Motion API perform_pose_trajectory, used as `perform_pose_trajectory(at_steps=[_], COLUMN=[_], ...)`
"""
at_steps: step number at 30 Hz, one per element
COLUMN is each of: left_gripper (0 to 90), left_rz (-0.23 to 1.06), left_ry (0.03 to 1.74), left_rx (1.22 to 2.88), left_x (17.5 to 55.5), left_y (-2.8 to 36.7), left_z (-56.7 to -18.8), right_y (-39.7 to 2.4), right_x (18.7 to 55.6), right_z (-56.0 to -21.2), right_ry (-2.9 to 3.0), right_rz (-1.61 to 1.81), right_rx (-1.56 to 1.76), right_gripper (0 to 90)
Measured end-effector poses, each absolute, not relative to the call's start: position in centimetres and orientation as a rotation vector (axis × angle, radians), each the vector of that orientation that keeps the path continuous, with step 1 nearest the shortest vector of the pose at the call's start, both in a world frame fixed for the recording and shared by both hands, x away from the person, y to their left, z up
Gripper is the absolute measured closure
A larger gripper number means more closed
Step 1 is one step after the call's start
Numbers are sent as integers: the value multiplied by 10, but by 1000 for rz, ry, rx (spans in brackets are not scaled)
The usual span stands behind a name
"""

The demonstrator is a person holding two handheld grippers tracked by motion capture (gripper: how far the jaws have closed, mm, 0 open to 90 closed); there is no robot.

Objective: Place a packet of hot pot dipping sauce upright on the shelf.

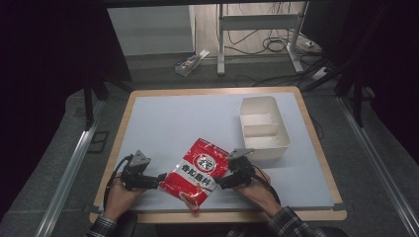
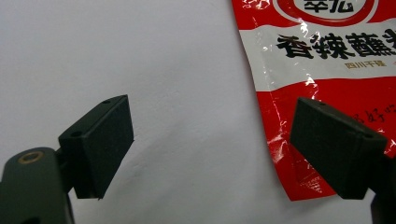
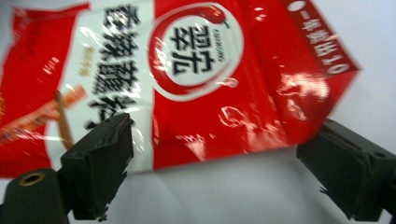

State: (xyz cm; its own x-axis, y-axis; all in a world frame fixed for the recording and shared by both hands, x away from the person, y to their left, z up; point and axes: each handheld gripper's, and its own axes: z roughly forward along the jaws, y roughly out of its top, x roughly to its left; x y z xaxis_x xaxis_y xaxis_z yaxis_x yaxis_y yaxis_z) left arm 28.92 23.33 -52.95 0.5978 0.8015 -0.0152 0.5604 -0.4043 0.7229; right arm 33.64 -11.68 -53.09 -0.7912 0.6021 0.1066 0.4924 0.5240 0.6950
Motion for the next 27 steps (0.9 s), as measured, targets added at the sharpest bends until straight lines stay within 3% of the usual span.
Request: perform_pose_trajectory(at_steps=[5, 16, 18, 22, 27], left_gripper=[138, 139, 139, 139, 139], left_rz=[442, 445, 447, 450, 452], left_ry=[1071, 1060, 1059, 1056, 1056], left_rx=[2128, 2147, 2148, 2151, 2152], left_x=[289, 290, 290, 290, 290], left_y=[233, 232, 232, 232, 232], left_z=[-530, -530, -530, -530, -530], right_y=[-108, -83, -81, -77, -75], right_x=[339, 353, 355, 354, 350], right_z=[-527, -525, -524, -522, -515], right_ry=[2622, 2669, 2675, 2693, 2690], right_rz=[1145, 1205, 1232, 1238, 1239], right_rx=[903, 883, 877, 799, 734], right_gripper=[146, 485, 587, 882, 890])
